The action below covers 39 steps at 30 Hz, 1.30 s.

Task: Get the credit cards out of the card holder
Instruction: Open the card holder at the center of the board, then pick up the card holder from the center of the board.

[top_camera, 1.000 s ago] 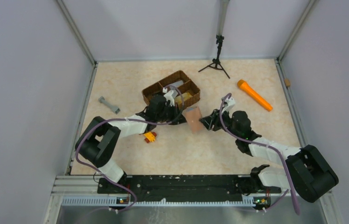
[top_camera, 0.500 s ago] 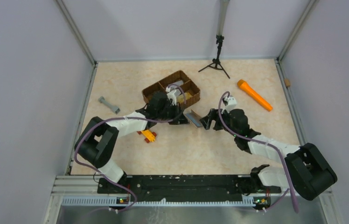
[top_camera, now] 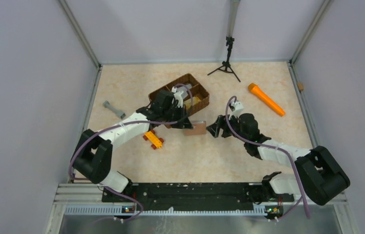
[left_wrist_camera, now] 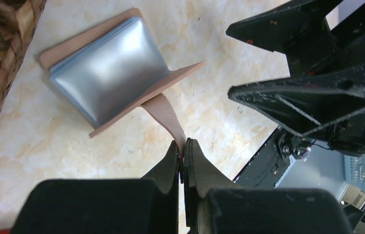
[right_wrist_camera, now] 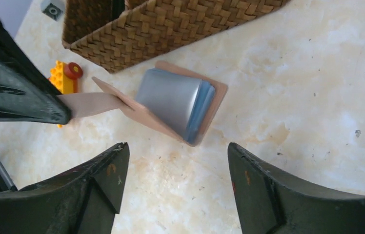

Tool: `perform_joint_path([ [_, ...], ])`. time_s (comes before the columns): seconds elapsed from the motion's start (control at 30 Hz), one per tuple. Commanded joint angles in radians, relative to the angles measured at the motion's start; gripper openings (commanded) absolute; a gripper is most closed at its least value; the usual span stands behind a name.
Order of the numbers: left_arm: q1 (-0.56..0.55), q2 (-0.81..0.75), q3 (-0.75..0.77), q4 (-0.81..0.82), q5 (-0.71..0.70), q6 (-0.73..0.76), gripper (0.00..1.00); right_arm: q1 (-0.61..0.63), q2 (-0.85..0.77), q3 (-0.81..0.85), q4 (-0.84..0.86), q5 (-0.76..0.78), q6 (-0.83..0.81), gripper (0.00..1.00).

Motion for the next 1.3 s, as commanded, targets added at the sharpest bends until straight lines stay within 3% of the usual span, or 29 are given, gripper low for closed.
perform_joint_path([
  [0.0,0.001,-0.075,-0.02,-0.078,-0.018,0.052,0.0,-0.004,0.047,0.065,0.003,-0.028,-0.025,0.71],
  [0.17,-0.015,-0.178,-0.157,-0.086,0.007,0.059,0.0,-0.003,0.062,0.071,0.004,-0.037,-0.028,0.65],
  [0.33,-0.019,-0.294,-0.269,-0.183,-0.099,0.051,0.0,-0.003,0.068,0.065,0.028,-0.06,-0.036,0.63],
  [0.47,-0.019,-0.36,-0.306,-0.291,-0.265,0.002,0.0,-0.003,0.122,0.089,0.027,-0.149,-0.035,0.76],
  [0.57,-0.02,-0.354,-0.305,-0.331,-0.367,-0.038,0.0,0.0,0.17,0.115,0.023,-0.2,-0.028,0.78],
  [0.63,-0.019,-0.328,-0.294,-0.353,-0.43,-0.055,0.0,0.0,0.189,0.124,0.026,-0.228,-0.025,0.7],
  [0.73,-0.02,-0.29,-0.277,-0.381,-0.516,-0.061,0.0,-0.001,0.211,0.132,0.037,-0.263,-0.017,0.5],
  [0.8,-0.024,-0.281,-0.277,-0.375,-0.546,-0.066,0.0,0.001,0.227,0.143,0.029,-0.28,-0.014,0.47],
  [1.27,-0.188,-0.103,-0.166,-0.423,-0.754,-0.046,0.0,0.076,0.261,0.215,-0.233,-0.223,0.092,0.66],
])
